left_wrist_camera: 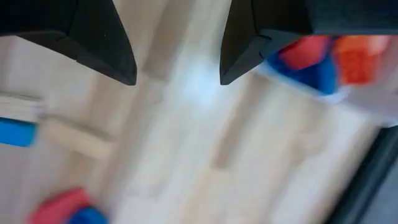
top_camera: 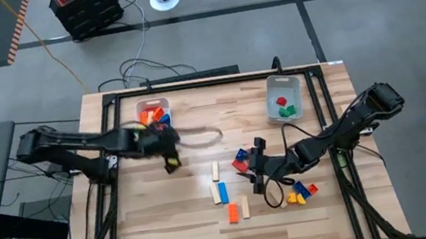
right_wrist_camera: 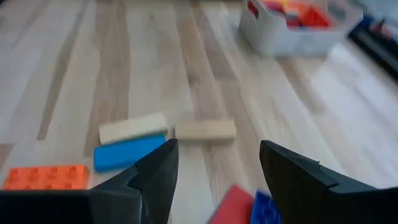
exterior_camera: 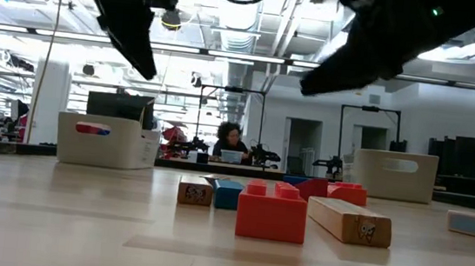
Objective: Sort blocks by size
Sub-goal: Put the small blue game piece into the gray bin
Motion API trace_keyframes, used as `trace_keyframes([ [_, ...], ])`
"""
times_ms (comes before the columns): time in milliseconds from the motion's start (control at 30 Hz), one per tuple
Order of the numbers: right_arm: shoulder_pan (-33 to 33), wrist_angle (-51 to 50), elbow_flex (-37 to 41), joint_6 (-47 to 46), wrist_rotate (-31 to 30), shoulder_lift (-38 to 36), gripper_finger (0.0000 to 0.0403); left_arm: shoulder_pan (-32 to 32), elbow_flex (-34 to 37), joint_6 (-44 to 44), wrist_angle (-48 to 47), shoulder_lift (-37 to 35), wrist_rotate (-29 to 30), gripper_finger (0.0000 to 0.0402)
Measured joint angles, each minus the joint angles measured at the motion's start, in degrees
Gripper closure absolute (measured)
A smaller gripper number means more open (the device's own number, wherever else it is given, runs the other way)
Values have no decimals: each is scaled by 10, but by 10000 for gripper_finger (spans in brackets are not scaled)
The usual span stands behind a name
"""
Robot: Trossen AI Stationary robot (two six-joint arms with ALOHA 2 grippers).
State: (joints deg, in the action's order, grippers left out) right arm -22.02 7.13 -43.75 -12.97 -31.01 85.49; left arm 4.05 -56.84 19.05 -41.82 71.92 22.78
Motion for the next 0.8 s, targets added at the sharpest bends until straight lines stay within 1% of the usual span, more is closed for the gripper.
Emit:
trace_keyframes([
  [133, 11, -73, 0, -78, -13, 0, 149, 53, 0, 26, 58, 58, 5, 178],
  [233, 22, -136, 0, -120, -25, 1, 149, 80, 0, 30, 111, 100, 36, 178],
  [333, 33, -184, 0, -142, -27, 1, 149, 91, 1, 15, 167, 133, 65, 178],
  [400, 38, -206, 0, -141, -13, 1, 149, 91, 1, 5, 204, 150, 77, 178],
  [467, 35, -226, 0, -112, 6, 1, 149, 88, 1, 2, 231, 166, 78, 178],
  [633, 12, -247, 0, -86, 12, 1, 149, 95, 1, 2, 254, 204, 79, 178],
  [733, 22, -222, 14, -72, 11, 1, 149, 103, 1, -8, 281, 223, 90, 178],
  [800, 39, -172, 34, -53, 12, 2, 149, 106, 1, -26, 312, 235, 101, 178],
])
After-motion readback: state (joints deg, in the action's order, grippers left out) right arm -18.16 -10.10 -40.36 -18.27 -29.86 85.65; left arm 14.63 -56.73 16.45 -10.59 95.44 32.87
